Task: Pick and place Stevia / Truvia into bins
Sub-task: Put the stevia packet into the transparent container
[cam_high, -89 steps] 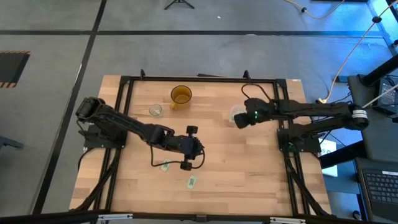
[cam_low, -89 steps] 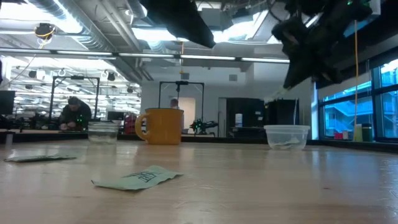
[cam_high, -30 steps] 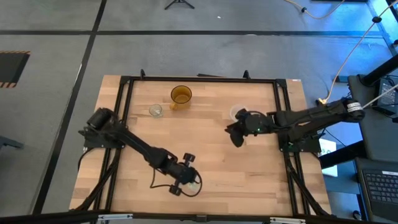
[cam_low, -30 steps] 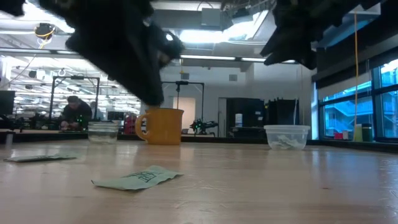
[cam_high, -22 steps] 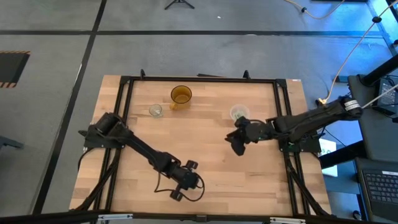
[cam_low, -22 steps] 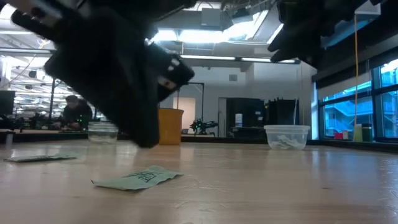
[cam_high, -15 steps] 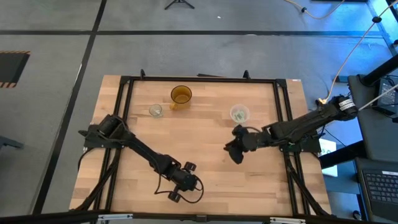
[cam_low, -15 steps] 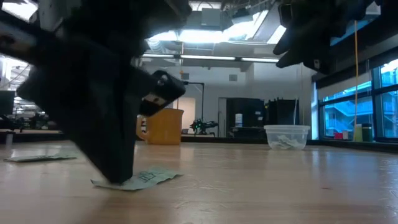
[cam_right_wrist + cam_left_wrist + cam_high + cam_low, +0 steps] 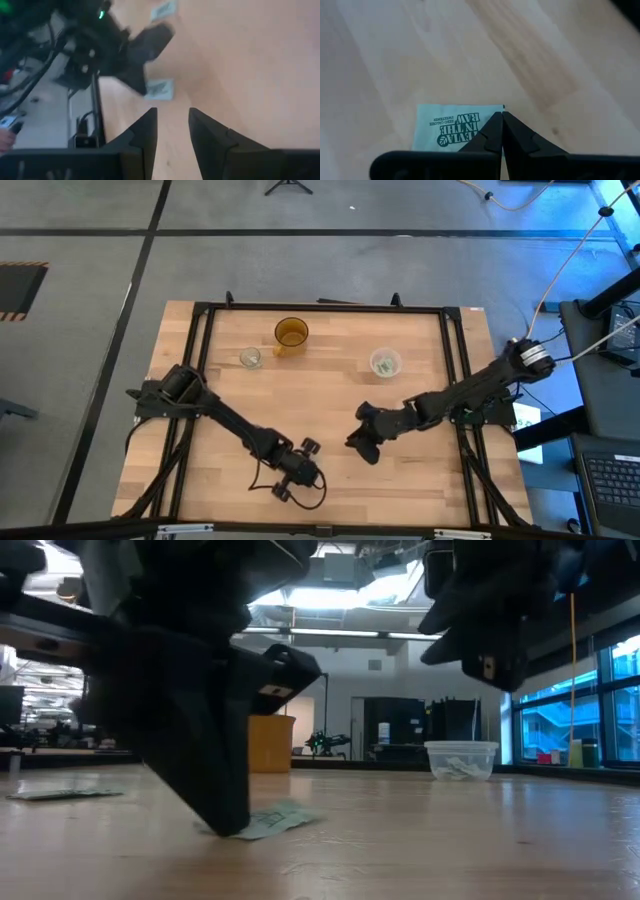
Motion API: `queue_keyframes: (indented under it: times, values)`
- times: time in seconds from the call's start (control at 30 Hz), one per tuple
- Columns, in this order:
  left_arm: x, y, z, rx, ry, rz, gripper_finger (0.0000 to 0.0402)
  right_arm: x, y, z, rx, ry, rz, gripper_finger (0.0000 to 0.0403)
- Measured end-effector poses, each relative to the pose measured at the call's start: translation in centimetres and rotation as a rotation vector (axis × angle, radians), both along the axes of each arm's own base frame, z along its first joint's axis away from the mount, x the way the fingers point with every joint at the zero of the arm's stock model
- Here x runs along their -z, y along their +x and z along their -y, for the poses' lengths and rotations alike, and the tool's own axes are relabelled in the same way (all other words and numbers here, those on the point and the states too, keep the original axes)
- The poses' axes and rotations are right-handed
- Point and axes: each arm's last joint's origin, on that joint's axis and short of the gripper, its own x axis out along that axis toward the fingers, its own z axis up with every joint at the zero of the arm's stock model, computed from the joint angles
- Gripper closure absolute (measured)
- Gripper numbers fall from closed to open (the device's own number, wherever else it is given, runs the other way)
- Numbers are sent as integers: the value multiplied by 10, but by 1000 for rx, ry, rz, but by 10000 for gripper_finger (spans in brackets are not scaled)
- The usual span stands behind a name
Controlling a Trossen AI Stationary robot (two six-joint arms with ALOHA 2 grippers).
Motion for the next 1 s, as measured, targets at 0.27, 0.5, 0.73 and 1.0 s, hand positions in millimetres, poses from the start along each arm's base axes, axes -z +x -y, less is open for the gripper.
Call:
queue_keyframes:
  times: [0.27,0.5,0.73,1.0]
  values:
    - [1,9,-17,42,61,30,400,40,11,-5,86,116,-152,288]
    - [1,14,-27,89,83,43,400,64,23,-7,116,190,-160,288]
    - [1,15,-30,128,103,56,400,80,32,2,179,224,-171,288]
    - [1,16,-31,178,132,72,400,88,42,8,189,238,-136,288]
